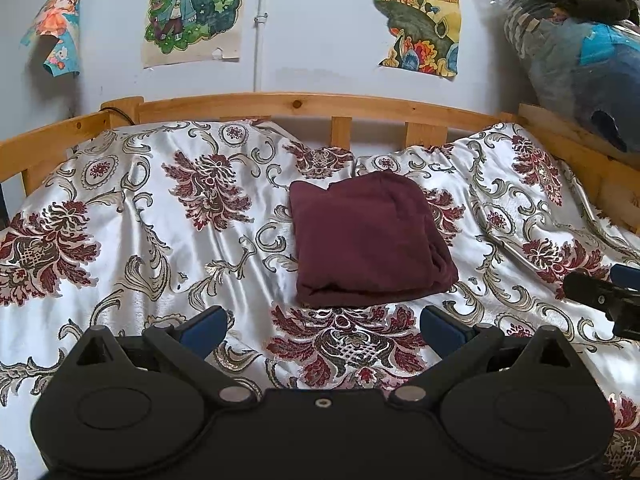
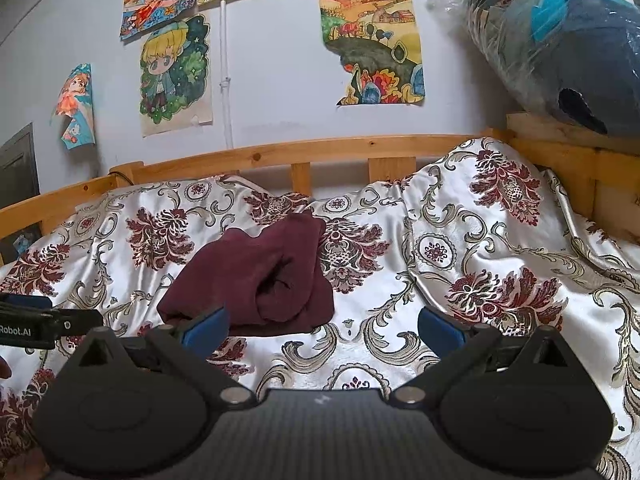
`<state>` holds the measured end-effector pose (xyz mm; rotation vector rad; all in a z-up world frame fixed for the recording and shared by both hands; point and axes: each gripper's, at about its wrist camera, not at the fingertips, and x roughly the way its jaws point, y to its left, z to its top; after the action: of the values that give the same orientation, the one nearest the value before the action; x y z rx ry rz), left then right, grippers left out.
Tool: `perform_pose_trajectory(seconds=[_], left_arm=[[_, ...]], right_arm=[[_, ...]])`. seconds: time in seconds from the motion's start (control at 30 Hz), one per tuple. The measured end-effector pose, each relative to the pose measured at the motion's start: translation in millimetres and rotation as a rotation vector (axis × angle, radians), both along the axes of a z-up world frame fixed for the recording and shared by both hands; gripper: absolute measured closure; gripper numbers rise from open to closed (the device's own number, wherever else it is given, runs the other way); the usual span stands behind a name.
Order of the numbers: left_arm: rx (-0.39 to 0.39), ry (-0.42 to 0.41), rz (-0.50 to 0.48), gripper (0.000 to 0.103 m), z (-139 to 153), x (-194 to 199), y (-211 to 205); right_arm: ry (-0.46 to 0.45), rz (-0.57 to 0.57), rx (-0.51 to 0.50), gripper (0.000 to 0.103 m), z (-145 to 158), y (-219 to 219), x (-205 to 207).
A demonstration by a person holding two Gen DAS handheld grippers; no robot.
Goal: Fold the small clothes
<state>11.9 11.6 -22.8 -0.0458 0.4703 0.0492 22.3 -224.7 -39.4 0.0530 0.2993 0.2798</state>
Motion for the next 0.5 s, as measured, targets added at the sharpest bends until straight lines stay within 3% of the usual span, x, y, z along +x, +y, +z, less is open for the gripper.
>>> perform_pose_trajectory(seconds=[0.5], left_arm=[[0.027, 0.027, 0.015, 0.001, -1.0, -0.6, -5.3]], right_arm=[[0.004, 0.005, -0.003, 0.0, -2.2, 1.2, -0.4]])
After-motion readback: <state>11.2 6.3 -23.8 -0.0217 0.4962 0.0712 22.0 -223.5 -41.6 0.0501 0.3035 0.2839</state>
